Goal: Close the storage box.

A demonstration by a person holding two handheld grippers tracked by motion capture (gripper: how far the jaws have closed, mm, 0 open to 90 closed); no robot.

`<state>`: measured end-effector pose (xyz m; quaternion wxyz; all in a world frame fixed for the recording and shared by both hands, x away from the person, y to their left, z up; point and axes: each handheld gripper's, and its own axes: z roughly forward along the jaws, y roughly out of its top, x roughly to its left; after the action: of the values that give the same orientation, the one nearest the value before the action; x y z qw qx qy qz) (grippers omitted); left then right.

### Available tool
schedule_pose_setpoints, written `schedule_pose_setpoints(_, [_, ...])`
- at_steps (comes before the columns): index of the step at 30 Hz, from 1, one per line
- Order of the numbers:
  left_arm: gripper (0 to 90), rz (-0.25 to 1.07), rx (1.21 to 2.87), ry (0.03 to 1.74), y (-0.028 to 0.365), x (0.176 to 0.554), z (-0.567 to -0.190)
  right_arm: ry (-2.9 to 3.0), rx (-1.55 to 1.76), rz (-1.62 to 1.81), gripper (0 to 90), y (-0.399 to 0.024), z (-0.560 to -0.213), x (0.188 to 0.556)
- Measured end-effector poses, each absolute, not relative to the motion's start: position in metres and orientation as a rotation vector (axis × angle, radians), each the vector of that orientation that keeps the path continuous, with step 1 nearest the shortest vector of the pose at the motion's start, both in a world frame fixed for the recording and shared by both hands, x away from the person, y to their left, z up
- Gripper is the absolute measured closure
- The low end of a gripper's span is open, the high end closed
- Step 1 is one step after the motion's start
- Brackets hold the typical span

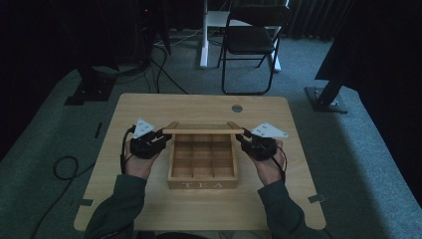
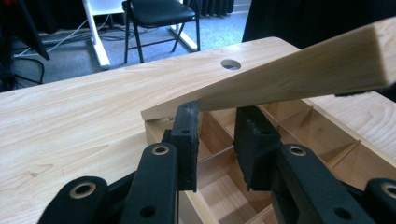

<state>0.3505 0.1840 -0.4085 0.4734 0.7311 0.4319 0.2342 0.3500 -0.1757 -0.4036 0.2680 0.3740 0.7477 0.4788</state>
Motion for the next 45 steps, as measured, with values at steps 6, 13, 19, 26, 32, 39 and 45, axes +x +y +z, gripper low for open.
schedule_pose_setpoints(6, [70.4, 0.566, 1.792, 1.056, 0.185, 0.349, -0.411, 2.017, 0.986, 1.270, 65.1, -0.174, -0.403, 0.345])
schedule_pose_setpoints(13, [69.2, 0.557, 1.798, 1.053, 0.185, 0.347, -0.414, 2.015, 0.992, 1.275, 64.2, -0.176, -0.405, 0.340])
schedule_pose_setpoints(19, [67.5, 0.545, 1.801, 1.048, 0.185, 0.345, -0.416, 2.027, 0.992, 1.267, 64.4, -0.176, -0.407, 0.337])
schedule_pose_setpoints(26, [60.9, 0.541, 1.804, 1.040, 0.185, 0.340, -0.417, 2.027, 0.995, 1.268, 64.7, -0.176, -0.411, 0.334])
schedule_pose_setpoints(32, [59.4, 0.536, 1.800, 1.036, 0.186, 0.336, -0.418, 2.031, 0.997, 1.272, 64.7, -0.176, -0.414, 0.333])
schedule_pose_setpoints(39, [59.1, 0.541, 1.833, 1.034, 0.182, 0.334, -0.420, 2.032, 0.988, 1.258, 61.8, -0.176, -0.419, 0.329])
schedule_pose_setpoints(45, [59.2, 0.529, 1.827, 1.037, 0.183, 0.332, -0.423, 2.053, 1.004, 1.257, 55.2, -0.178, -0.424, 0.325])
